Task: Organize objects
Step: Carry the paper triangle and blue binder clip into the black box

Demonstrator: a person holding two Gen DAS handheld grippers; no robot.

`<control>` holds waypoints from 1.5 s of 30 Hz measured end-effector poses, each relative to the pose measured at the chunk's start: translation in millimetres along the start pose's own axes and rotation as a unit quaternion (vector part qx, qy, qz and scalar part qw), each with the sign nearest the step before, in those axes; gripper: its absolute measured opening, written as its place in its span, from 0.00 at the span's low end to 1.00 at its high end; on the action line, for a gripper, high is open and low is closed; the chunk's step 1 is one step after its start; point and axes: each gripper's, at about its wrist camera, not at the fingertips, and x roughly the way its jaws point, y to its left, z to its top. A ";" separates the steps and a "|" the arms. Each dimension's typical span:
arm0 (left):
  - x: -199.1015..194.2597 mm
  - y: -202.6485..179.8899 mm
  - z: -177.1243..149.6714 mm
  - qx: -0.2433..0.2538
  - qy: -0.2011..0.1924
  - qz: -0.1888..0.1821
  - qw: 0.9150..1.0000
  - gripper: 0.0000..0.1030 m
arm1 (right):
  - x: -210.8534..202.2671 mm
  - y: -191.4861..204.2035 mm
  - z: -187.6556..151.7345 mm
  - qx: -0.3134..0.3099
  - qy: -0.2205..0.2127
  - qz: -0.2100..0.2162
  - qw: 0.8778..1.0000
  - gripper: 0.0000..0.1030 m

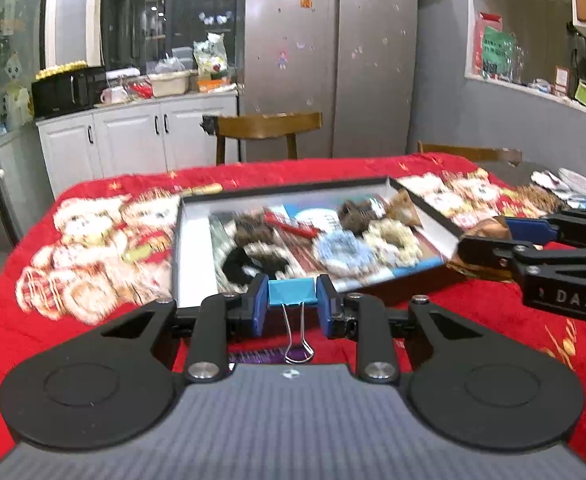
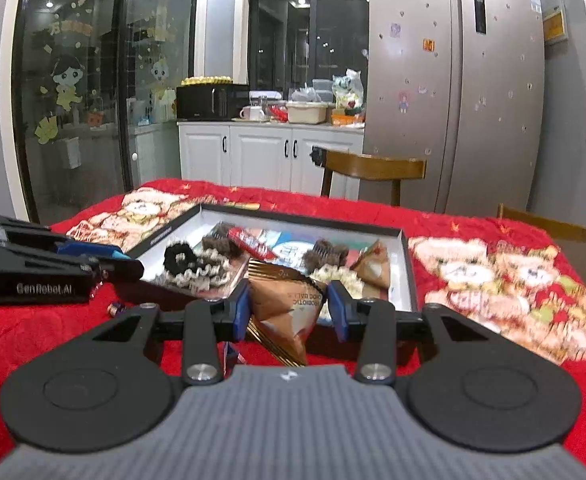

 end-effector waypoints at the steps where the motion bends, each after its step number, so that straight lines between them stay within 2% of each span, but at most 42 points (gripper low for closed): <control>1: -0.3 2.5 4.8 0.000 -0.004 0.002 1.000 0.29 | -0.1 -0.9 3.8 -0.002 -0.004 -0.001 1.000 0.43; 7: 10.2 17.1 37.9 -0.012 -0.019 0.013 1.000 0.29 | 10.6 1.4 33.0 -0.018 -0.026 -0.007 0.999 0.43; 16: 54.2 25.8 68.3 -0.033 -0.013 0.022 0.999 0.30 | 63.8 5.8 56.3 -0.019 -0.013 -0.007 1.000 0.43; 29: 127.5 35.4 57.3 -0.045 0.022 0.023 0.998 0.30 | 140.5 -2.1 35.6 0.011 0.041 -0.010 0.999 0.43; 34: 146.1 37.7 49.6 -0.040 0.035 0.025 0.998 0.30 | 155.0 -3.5 24.5 0.014 0.054 -0.009 0.998 0.43; 45: 157.8 37.4 40.1 -0.027 0.046 0.031 0.998 0.30 | 163.5 -4.7 18.1 0.016 0.063 0.000 0.998 0.43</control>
